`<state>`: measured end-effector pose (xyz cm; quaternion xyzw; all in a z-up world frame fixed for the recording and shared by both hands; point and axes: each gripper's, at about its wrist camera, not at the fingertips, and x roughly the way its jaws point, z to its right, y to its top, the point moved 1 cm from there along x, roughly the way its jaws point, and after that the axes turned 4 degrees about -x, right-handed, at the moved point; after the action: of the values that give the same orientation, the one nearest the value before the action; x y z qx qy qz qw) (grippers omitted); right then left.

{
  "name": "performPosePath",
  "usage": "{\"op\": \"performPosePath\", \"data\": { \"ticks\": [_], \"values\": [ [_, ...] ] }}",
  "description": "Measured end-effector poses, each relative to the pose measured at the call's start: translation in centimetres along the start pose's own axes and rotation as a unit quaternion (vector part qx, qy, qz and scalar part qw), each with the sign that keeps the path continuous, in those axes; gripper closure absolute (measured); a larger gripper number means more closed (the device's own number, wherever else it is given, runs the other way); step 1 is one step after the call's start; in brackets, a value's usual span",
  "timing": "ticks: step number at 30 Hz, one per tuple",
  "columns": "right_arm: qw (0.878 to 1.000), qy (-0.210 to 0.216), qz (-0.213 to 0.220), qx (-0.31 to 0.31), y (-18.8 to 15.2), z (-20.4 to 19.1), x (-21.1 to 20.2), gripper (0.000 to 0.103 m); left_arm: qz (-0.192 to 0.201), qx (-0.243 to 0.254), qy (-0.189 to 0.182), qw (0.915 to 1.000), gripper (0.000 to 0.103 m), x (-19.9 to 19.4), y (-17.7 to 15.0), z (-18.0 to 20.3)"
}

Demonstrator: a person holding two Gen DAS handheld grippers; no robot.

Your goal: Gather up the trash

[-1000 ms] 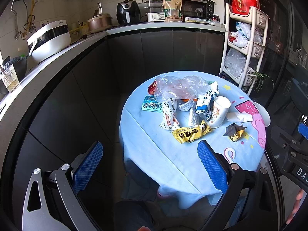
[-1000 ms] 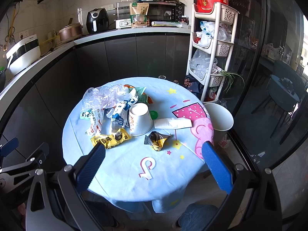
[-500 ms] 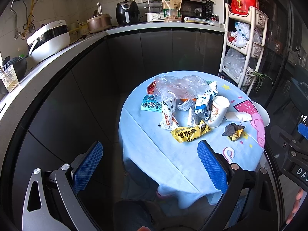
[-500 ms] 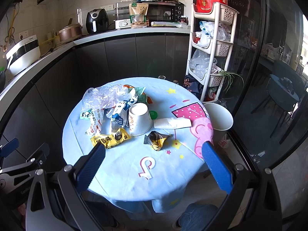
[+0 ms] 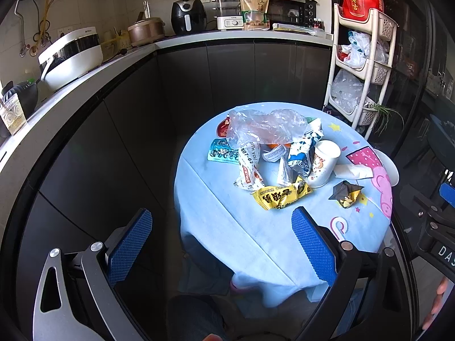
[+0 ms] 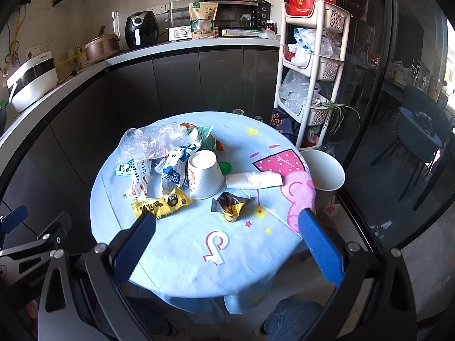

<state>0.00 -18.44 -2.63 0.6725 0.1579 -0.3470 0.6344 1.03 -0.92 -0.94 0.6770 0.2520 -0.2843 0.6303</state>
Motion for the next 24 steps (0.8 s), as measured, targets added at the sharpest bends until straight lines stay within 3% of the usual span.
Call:
{"op": "performPosePath", "data": {
  "ticks": [24],
  "values": [
    [0.999, 0.007, -0.030, -0.006, 0.3, -0.1, 3.7, 0.003, -0.025, -0.011, -0.007, 0.9996, 0.008, 3.0, 0.9, -0.5]
  ]
}}
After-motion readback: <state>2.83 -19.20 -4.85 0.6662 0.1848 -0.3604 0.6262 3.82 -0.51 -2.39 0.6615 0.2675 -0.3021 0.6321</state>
